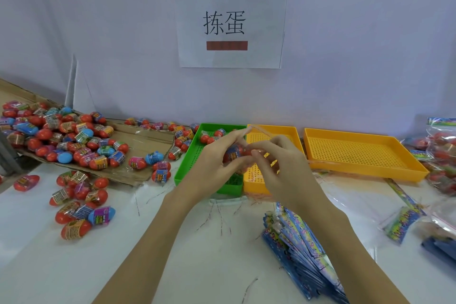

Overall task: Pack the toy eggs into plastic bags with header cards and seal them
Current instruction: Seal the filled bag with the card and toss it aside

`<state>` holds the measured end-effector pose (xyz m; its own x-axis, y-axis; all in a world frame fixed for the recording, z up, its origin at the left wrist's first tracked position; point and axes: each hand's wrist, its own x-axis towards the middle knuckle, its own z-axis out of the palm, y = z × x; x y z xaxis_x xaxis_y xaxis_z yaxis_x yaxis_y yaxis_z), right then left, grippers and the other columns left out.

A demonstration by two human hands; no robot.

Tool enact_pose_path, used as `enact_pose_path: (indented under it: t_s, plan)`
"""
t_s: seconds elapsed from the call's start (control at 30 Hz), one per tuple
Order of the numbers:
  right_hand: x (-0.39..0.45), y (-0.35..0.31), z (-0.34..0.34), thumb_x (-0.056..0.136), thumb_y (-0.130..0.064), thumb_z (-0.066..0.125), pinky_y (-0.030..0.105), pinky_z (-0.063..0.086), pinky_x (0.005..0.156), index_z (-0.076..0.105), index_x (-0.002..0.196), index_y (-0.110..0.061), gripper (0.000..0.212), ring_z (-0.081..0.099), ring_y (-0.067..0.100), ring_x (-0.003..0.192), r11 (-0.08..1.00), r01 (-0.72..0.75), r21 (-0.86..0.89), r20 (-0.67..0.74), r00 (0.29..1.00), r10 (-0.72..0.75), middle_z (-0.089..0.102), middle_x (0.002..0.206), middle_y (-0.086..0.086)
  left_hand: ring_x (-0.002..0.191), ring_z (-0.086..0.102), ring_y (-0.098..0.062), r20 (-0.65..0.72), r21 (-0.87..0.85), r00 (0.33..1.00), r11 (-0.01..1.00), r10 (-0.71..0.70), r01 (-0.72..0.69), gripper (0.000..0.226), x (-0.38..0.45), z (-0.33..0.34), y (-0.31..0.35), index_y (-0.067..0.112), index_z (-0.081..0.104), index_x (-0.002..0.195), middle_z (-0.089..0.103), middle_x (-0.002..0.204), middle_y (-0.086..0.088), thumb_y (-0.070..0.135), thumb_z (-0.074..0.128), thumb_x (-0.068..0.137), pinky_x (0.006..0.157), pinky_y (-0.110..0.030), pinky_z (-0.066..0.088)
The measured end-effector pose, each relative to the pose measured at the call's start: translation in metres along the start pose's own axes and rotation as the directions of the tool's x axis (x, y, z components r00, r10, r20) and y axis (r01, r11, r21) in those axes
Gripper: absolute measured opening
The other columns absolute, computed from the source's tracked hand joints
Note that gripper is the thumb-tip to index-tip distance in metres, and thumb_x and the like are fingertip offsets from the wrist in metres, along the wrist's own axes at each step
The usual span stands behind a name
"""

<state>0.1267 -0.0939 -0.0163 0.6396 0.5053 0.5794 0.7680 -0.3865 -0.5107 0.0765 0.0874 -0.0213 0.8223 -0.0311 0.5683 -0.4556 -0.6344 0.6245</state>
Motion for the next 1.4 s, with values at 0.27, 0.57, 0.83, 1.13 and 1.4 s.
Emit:
enact_pose_path:
  t_s: [0.27, 0.57, 0.83, 1.13, 1.4]
  plan:
    - [0.006, -0.005, -0.013, 0.097, -0.024, 0.071, 0.016, 0.054, 0.074, 0.064, 0.124, -0.023, 0.028, 0.065, 0.005, 0.099, 0.953, -0.088, 0.290, -0.315, 0.932, 0.182, 0.063, 0.118, -0.005, 0.107, 0.072, -0.014, -0.189, -0.250, 0.967, 0.961, -0.169, 0.118, 0.047, 0.003, -0.007, 0.009, 0.016, 0.059, 0.138, 0.077, 0.110, 0.003, 0.026, 0.072, 0.094, 0.096, -0.033, 0.058]
    - [0.005, -0.008, -0.014, 0.095, -0.026, 0.073, 0.032, 0.062, 0.083, 0.080, 0.097, -0.020, 0.009, 0.075, 0.013, 0.087, 0.786, -0.189, 0.588, -0.127, 0.939, 0.320, 0.079, 0.088, -0.005, 0.106, 0.075, -0.027, -0.118, -0.616, 0.920, 0.754, -0.372, 0.226, 0.031, 0.005, 0.001, 0.021, 0.016, 0.068, 0.125, 0.079, 0.112, -0.007, 0.034, 0.066, 0.100, 0.082, -0.034, 0.061]
    - [0.004, 0.000, -0.010, 0.094, -0.022, 0.074, 0.029, 0.063, 0.079, 0.075, 0.093, -0.019, 0.003, 0.075, 0.020, 0.092, 0.565, -0.512, 0.647, 0.071, 0.778, 0.625, 0.077, 0.091, 0.002, 0.082, 0.072, -0.011, 0.111, -0.715, 0.816, 0.525, -0.567, 0.462, 0.028, 0.005, 0.006, 0.019, 0.007, 0.078, 0.110, 0.079, 0.111, -0.009, 0.021, 0.054, 0.107, 0.074, -0.026, 0.055]
    - [0.004, 0.000, -0.015, 0.098, -0.015, 0.069, 0.018, 0.057, 0.064, 0.063, 0.115, -0.018, 0.019, 0.074, 0.008, 0.072, 0.744, -0.358, 0.563, -0.131, 0.851, 0.509, 0.076, 0.079, -0.001, 0.091, 0.073, -0.019, 0.127, -0.580, 0.824, 0.632, -0.553, 0.514, 0.036, 0.004, 0.018, 0.021, 0.013, 0.081, 0.103, 0.081, 0.103, -0.007, 0.024, 0.047, 0.109, 0.084, -0.036, 0.050]
    - [0.003, 0.004, -0.013, 0.100, -0.014, 0.066, 0.013, 0.052, 0.061, 0.063, 0.104, -0.024, 0.011, 0.069, 0.009, 0.072, 0.905, -0.341, 0.257, -0.289, 0.866, 0.408, 0.070, 0.081, -0.004, 0.092, 0.077, -0.022, 0.009, -0.528, 0.857, 0.725, -0.516, 0.442, 0.022, 0.003, 0.023, 0.018, 0.006, 0.077, 0.110, 0.081, 0.097, -0.006, 0.015, 0.057, 0.106, 0.076, -0.024, 0.059]
